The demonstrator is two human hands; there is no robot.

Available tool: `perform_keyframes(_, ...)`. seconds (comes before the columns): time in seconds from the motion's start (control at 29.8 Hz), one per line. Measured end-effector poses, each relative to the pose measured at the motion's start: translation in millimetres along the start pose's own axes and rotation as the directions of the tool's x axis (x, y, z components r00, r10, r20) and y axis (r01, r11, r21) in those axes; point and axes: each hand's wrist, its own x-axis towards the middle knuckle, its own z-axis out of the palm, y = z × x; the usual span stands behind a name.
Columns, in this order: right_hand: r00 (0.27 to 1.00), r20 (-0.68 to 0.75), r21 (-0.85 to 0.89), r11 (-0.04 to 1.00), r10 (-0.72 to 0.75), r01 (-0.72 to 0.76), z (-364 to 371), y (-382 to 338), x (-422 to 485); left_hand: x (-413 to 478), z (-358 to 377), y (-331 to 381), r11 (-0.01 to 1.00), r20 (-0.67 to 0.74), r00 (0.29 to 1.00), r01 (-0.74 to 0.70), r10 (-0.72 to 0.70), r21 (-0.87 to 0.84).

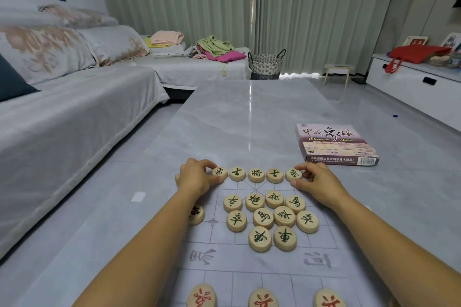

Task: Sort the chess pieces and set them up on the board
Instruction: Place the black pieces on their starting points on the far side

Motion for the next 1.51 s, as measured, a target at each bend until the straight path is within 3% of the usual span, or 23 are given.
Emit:
perform_keyframes(0.91, 1.000, -0.027, -0.006, 1.000, 0.001, -0.001, 0.1, -0.1, -2.3, 1.6, 2.7, 0.6, 0.997, 0.046, 0.999, -0.018, 0.014, 0.081)
perform_keyframes(1.14, 0.999, -0.013, 0.115, 0.993, 0.033, -0.031, -1.5, 0.3, -2.4, -5.2, -14.1, -15.5, 0.964, 0.185, 0.980, -0.018, 0.069, -0.266)
perform_keyframes(1.38, 0.994, -0.040, 0.326, 0.941, 0.105, -0.087, -7.3, 3.6, -4.0, -58.7, -42.6, -48.8, 0.912, 0.191, 0.968, -0.071, 0.160, -0.403)
perform_keyframes(1.51, 0.987, 0.016, 0.419, 0.895, 0.160, -0.152, -18.8, -1.0, -10.5, -71.1, -45.7, -67.6, 0.853, 0.196, 0.957, -0.084, 0.212, -0.515)
